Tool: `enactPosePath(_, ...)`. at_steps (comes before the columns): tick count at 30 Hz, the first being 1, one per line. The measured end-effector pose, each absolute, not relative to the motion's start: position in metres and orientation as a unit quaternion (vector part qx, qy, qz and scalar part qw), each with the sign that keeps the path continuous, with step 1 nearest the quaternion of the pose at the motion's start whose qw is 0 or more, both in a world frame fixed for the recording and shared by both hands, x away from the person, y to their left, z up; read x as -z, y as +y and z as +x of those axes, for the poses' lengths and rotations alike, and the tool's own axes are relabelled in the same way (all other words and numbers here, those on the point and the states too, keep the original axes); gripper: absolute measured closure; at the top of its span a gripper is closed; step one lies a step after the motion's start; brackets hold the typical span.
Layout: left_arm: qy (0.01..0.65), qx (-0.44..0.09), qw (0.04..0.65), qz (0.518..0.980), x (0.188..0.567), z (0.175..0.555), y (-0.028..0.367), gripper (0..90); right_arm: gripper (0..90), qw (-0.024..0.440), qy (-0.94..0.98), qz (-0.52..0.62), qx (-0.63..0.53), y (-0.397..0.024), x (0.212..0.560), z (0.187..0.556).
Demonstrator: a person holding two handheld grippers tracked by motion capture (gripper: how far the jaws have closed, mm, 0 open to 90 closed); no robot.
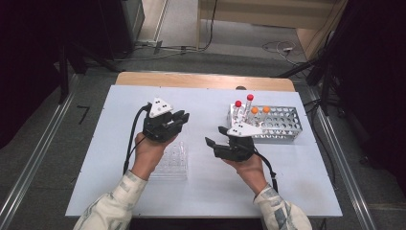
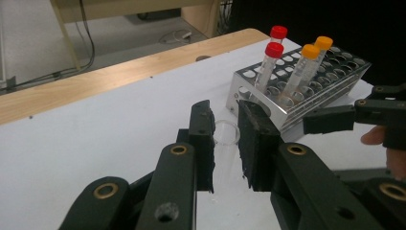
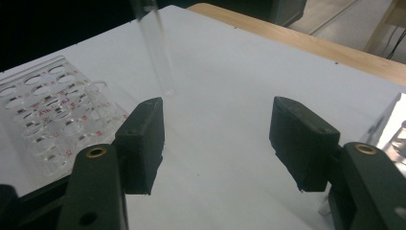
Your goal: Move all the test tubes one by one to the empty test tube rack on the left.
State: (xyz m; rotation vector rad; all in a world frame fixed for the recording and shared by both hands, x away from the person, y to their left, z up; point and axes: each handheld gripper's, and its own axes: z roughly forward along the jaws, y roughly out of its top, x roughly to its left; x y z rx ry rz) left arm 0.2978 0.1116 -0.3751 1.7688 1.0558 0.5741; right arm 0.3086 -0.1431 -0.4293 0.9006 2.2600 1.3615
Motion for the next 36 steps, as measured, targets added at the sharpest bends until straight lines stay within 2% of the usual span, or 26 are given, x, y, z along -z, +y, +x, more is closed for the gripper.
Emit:
enactPosePath(11, 0.440, -0.246, 0.482, 0.716, 0.371, 0.278, 0.137, 77.3, 35.1, 0.180, 0.793, 0.334, -0.476, -0.162, 0.429, 0.308)
enactPosePath(25, 0.419, -0.239, 0.481, 0.732, 0.376, 0.251, 0.139, 77.2, 35.6, 0.187, 0.789, 0.346, -0.473, -0.176, 0.430, 0.307)
enactPosePath(36, 0.415, -0.240, 0.471, 0.740, 0.387, 0.246, 0.134, 77.2, 35.6, 0.189, 0.789, 0.346, -0.471, -0.177, 0.431, 0.307)
